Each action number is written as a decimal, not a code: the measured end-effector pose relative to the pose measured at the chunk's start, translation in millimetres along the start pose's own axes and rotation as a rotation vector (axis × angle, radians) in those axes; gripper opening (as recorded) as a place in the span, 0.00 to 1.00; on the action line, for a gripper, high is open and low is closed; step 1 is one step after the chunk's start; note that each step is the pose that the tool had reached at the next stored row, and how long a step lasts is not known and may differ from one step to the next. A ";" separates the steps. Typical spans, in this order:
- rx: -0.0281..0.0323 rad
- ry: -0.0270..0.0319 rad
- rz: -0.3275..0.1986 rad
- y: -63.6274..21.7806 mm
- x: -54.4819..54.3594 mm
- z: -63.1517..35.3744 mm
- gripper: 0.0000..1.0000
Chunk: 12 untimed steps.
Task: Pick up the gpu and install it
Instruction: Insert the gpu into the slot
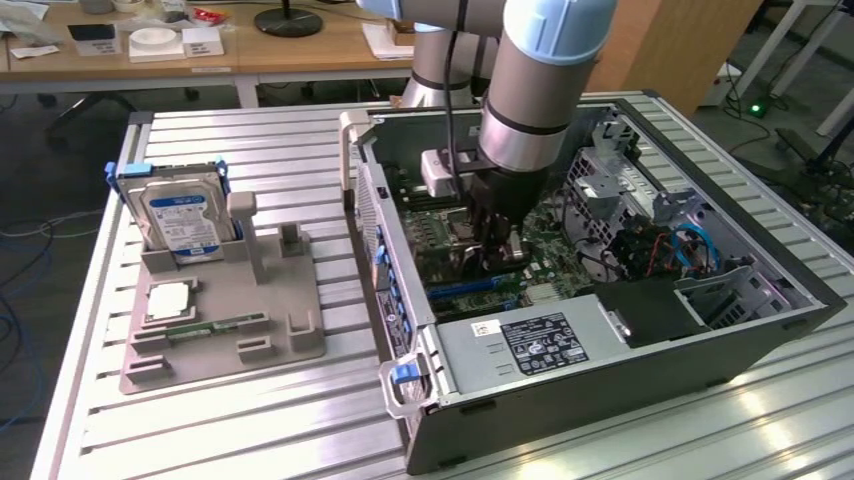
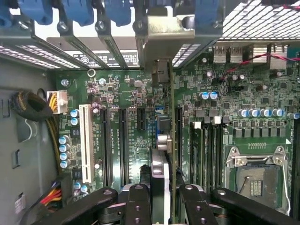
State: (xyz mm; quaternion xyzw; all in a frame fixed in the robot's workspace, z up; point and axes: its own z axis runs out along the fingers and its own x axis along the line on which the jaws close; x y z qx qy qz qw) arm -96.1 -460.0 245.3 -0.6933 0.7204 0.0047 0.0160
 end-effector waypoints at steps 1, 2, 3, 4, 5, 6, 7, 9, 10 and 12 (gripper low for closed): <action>0.0001 -0.0001 0.000 0.1 0.0 1.2 0.28; 0.0000 0.0000 0.000 0.6 0.1 2.1 0.28; -0.0001 0.0002 0.000 1.4 0.2 2.6 0.28; -0.0001 0.0002 0.000 2.3 0.2 3.0 0.28; -0.0001 0.0002 0.000 3.0 0.2 3.5 0.28; 0.0000 0.0000 0.000 3.5 0.2 4.1 0.28; 0.0000 0.0000 0.000 3.9 0.3 4.6 0.28; -0.0001 0.0001 0.000 4.9 0.4 5.3 0.28; -0.0001 0.0001 0.000 5.3 0.4 5.6 0.28; -0.0002 0.0002 0.000 5.7 0.4 6.1 0.28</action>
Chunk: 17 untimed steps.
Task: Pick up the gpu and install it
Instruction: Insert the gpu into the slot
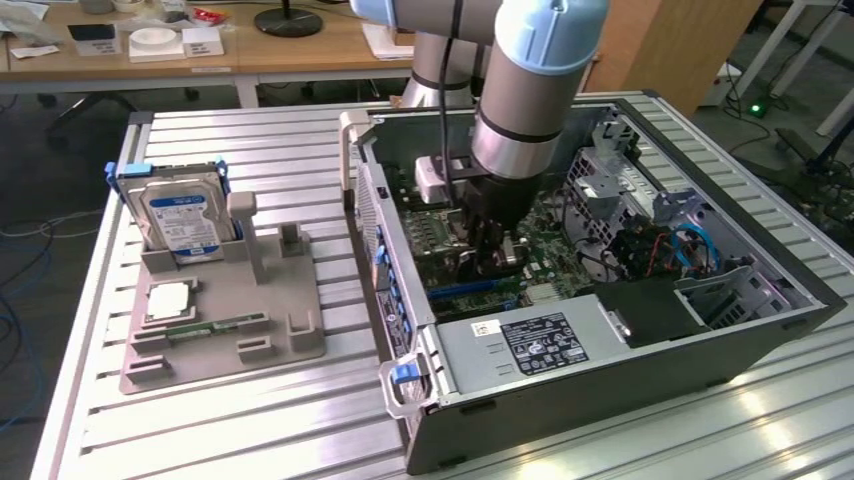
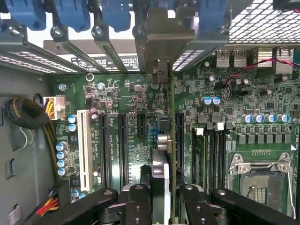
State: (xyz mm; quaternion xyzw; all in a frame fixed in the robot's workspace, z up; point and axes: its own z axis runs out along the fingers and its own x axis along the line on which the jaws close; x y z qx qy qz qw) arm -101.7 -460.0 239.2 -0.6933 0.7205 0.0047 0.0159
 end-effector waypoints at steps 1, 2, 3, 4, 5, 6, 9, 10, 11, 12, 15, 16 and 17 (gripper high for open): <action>0.0000 -0.0001 0.000 0.3 0.0 0.3 0.28; 0.0000 -0.0002 0.000 0.6 0.0 0.6 0.28; -0.0001 -0.0002 0.000 0.7 0.0 0.9 0.28; -0.0001 -0.0002 0.000 0.8 0.0 1.2 0.28; -0.0003 -0.0001 0.000 1.0 0.1 1.5 0.28; -0.0004 -0.0001 0.000 1.2 0.1 1.7 0.28; -0.0010 -0.0001 0.000 1.5 0.1 2.6 0.28; -0.0011 0.0000 0.000 1.6 0.1 2.7 0.28; -0.0012 0.0000 0.000 1.6 0.2 3.0 0.28; -0.0012 -0.0001 0.000 1.6 0.1 3.2 0.28; -0.0012 0.0000 0.000 1.6 0.1 3.4 0.28; -0.0012 -0.0001 0.000 1.6 0.1 3.5 0.28; -0.0011 -0.0002 0.000 1.6 0.1 3.7 0.28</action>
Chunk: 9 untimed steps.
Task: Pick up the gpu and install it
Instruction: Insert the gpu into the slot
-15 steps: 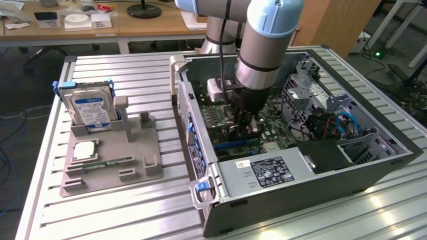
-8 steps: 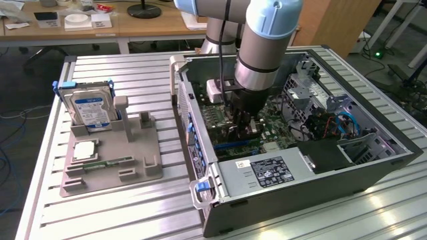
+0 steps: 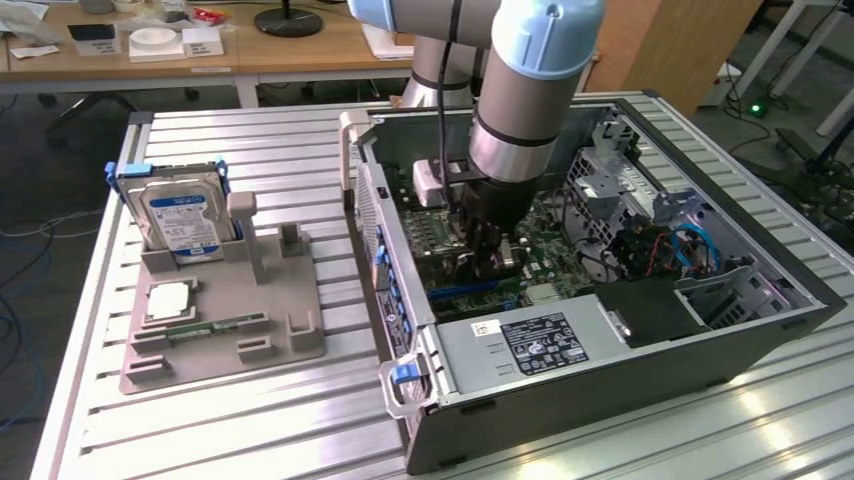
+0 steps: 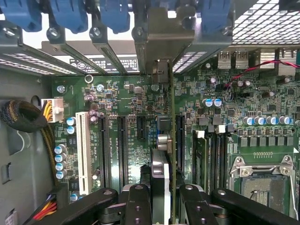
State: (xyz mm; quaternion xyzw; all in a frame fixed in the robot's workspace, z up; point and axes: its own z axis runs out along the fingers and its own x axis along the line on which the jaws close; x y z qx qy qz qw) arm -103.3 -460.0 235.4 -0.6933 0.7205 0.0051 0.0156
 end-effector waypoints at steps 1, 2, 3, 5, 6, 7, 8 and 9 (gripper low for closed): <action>0.0000 0.0000 0.000 0.0 0.0 0.2 0.28; 0.0000 0.0001 0.000 0.0 0.0 0.4 0.28; -0.0001 0.0001 0.000 0.0 0.0 0.6 0.28; -0.0001 0.0002 0.000 0.0 0.1 1.0 0.28; -0.0001 0.0001 0.000 0.0 0.1 1.2 0.28; -0.0001 0.0001 0.000 0.0 0.1 1.5 0.28; -0.0001 0.0001 0.000 0.0 0.1 1.7 0.28; -0.0001 0.0001 0.000 0.0 0.1 1.8 0.28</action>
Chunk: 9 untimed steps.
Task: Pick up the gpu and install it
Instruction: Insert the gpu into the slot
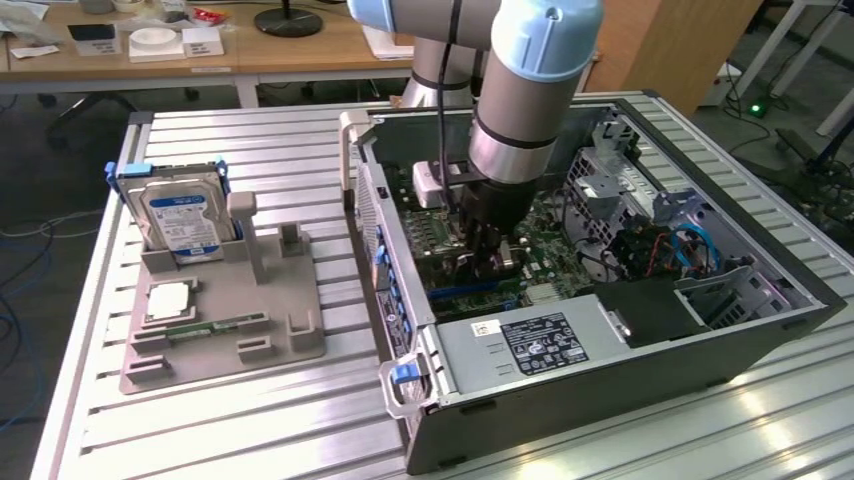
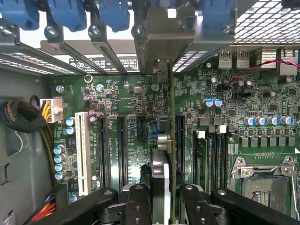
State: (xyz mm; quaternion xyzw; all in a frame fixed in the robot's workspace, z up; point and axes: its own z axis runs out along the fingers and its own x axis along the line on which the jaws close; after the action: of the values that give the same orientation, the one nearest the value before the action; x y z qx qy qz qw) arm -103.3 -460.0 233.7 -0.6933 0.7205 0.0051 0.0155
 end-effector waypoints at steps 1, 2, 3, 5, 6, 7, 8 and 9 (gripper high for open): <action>0.0000 0.0000 0.000 0.0 0.0 0.0 0.28; 0.0000 0.0000 0.000 0.0 0.0 0.0 0.28; 0.0000 0.0000 0.000 0.0 0.0 0.0 0.28; 0.0000 0.0000 0.000 0.0 0.0 0.0 0.28; 0.0000 0.0000 0.000 0.0 0.0 0.0 0.28; 0.0000 0.0000 0.000 0.0 0.0 0.0 0.28; 0.0001 0.0000 0.000 0.0 0.0 0.0 0.28; 0.0000 0.0000 0.000 0.0 0.0 0.0 0.28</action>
State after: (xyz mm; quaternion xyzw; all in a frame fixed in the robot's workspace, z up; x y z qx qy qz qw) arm -103.3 -460.0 233.7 -0.6933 0.7205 0.0051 0.0155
